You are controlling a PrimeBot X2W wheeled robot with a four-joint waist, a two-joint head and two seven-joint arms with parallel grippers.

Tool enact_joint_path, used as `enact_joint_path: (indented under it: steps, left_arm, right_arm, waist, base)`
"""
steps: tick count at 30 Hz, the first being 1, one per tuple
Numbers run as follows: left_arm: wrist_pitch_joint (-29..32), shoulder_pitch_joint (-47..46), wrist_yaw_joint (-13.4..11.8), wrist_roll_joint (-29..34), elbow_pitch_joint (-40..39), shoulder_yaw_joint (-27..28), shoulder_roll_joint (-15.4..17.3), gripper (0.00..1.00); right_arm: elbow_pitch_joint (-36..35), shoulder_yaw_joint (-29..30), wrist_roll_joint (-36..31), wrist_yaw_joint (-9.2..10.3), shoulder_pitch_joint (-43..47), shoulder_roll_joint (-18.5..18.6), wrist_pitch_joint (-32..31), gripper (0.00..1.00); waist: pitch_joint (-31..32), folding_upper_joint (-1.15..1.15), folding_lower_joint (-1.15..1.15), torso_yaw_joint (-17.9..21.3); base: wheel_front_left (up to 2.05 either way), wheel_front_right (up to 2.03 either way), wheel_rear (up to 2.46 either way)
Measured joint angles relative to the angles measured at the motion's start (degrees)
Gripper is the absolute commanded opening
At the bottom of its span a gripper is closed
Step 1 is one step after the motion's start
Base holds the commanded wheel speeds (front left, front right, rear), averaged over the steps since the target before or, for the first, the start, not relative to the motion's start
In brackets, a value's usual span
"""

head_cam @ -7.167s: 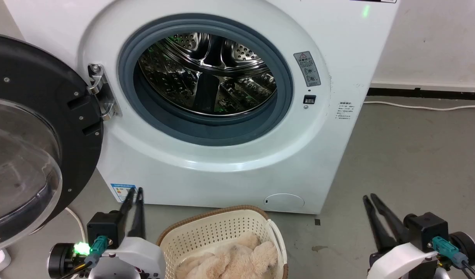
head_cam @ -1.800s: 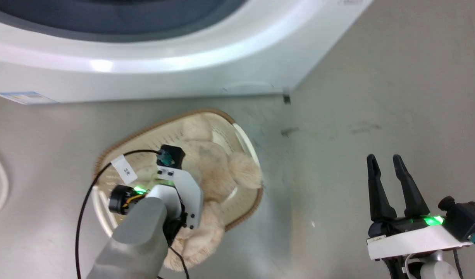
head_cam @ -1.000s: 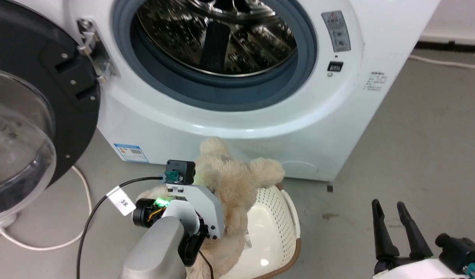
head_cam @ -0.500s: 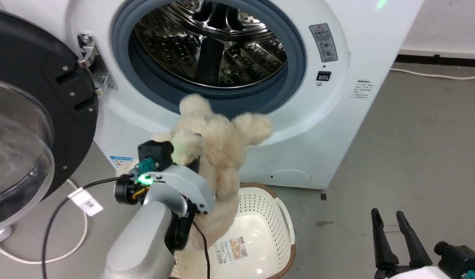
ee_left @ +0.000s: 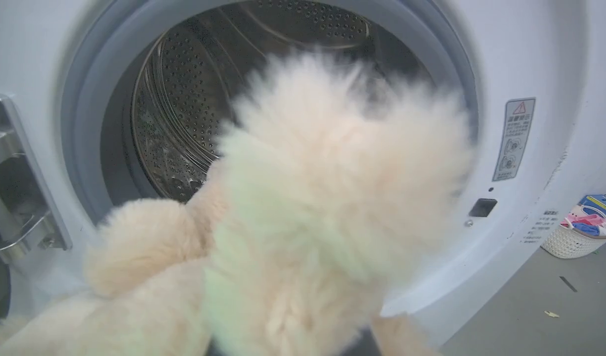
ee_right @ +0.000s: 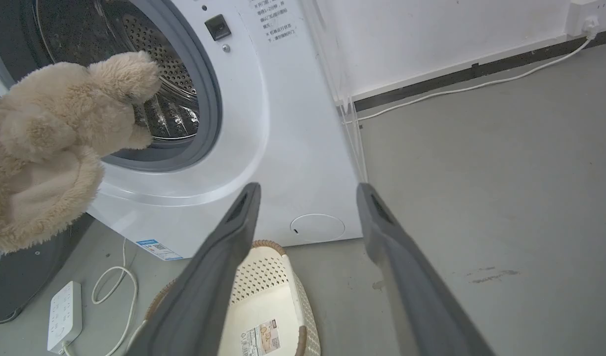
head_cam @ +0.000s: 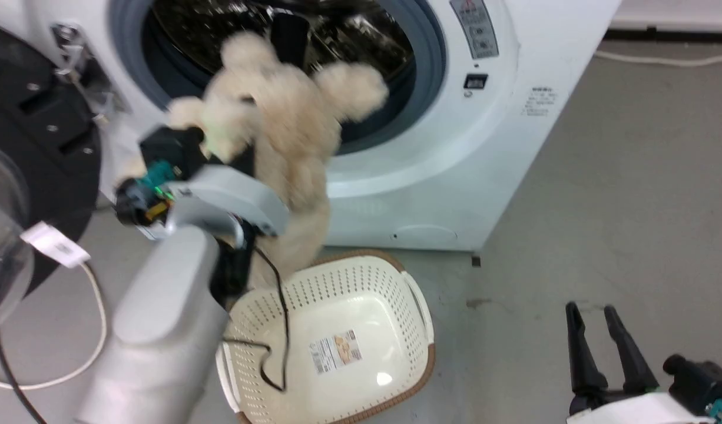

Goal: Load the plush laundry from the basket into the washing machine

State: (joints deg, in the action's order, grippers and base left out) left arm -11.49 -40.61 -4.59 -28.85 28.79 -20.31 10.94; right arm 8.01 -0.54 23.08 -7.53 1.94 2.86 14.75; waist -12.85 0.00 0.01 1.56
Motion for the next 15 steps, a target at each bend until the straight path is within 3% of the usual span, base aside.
enact_joint_path:
  steps: [15]
  left_arm:
    - [-1.8,-14.5,0.7,1.4,7.8,2.5,3.6,0.00]
  right_arm:
    - [-2.0,-1.0,0.1,0.00,-4.2,0.0,0.0,1.00]
  waist:
    - [-9.3,0.00,0.00,4.4]
  base:
    - [0.00,0.00,0.00]
